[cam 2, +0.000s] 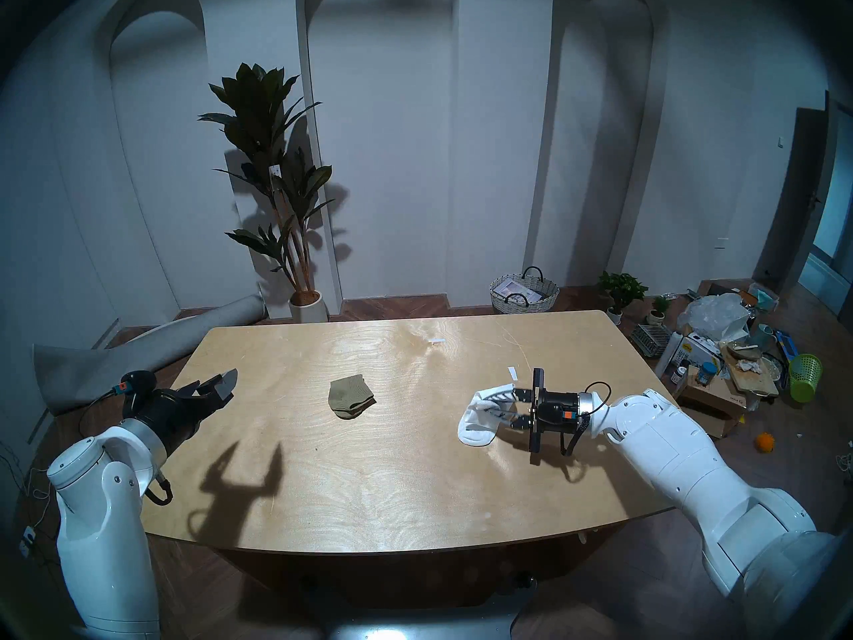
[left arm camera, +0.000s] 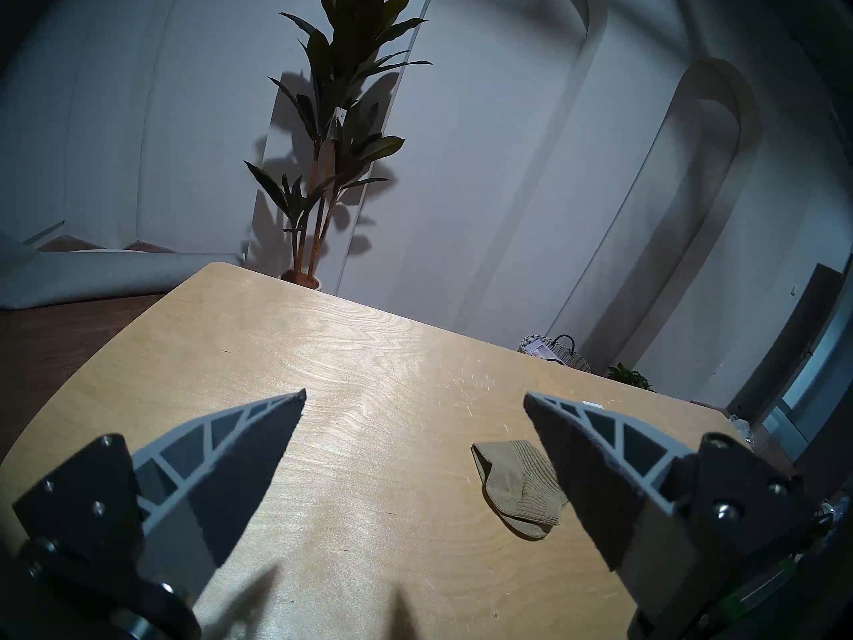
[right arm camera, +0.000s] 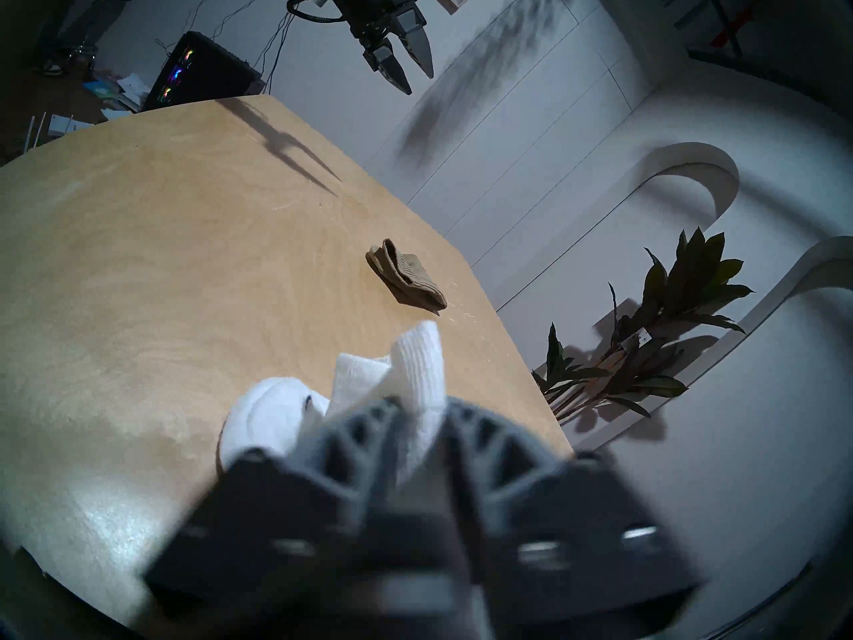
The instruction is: Fold socks in half once and place them neatly on the table
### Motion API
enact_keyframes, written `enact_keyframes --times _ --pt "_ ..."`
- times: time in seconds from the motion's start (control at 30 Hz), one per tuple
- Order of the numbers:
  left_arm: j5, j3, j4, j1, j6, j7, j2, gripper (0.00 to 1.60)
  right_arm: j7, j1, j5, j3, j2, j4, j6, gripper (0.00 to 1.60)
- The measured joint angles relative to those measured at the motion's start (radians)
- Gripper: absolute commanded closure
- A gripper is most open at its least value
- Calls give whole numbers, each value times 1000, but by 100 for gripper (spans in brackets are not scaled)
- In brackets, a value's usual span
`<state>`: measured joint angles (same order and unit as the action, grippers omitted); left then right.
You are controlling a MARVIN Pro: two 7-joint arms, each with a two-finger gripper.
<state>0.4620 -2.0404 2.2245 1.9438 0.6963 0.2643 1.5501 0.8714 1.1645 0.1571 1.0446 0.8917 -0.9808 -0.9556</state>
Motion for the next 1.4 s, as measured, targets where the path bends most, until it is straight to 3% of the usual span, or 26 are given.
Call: enact_keyframes --times 0.2,0.37,0.53,0.67,1.0,1.4 --pt "1 3 -1 -1 -2 2 -2 0 2 21 45 -5 -29 -27 -1 0" --pt "1 9 -2 -1 -3 3 -4 0 19 46 141 -29 -71 -87 23 0" --pt "2 20 -6 -4 -3 3 -6 0 78 74 272 -48 -125 -162 113 0" --pt "3 28 -11 -7 -2 3 -7 0 89 80 340 -46 -141 -166 176 0" --pt "6 38 -25 -13 -2 3 -11 0 122 82 470 -33 -181 -124 360 0" --pt "8 18 -32 -31 -8 1 -19 0 153 42 625 59 -253 3 587 0"
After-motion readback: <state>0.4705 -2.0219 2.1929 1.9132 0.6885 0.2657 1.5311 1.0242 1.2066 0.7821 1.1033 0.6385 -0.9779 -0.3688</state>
